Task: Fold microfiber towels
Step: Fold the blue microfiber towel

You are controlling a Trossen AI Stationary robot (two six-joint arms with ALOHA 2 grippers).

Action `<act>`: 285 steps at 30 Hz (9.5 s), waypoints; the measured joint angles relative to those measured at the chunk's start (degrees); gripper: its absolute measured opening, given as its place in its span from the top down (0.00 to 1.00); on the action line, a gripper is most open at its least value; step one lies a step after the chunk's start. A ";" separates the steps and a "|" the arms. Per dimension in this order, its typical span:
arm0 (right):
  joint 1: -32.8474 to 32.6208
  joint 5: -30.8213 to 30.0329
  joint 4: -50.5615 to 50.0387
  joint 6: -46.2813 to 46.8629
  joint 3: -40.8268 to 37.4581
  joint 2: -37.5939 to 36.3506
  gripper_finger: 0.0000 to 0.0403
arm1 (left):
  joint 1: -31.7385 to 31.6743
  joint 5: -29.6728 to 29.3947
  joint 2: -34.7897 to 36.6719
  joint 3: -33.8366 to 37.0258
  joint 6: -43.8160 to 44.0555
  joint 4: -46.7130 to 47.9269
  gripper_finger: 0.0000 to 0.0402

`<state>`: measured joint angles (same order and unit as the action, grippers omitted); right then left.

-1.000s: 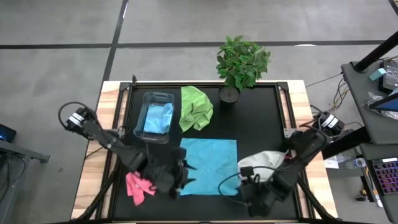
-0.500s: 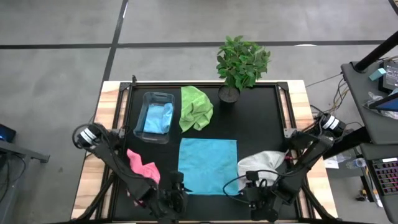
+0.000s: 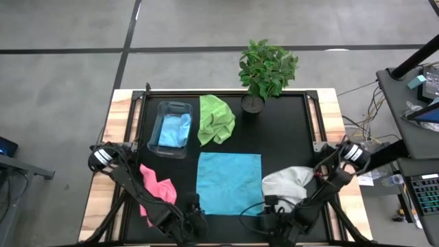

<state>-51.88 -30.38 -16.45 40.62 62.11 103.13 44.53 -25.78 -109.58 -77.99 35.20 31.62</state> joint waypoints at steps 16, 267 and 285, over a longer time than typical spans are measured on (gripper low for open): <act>0.28 -4.31 -2.62 2.15 0.07 0.49 0.64 | -0.31 -1.97 -0.24 7.45 -2.60 -4.05 0.40; 41.81 24.54 22.61 12.52 -22.52 -14.30 0.52 | -32.35 1.65 4.43 16.15 -25.68 -24.57 0.71; 41.79 24.34 17.13 9.27 -22.41 -18.23 0.97 | -20.84 15.75 16.62 16.65 -23.90 1.69 0.71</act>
<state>-10.09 -6.03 0.68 49.89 39.70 84.89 23.69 -10.03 -92.96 -61.34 11.30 33.30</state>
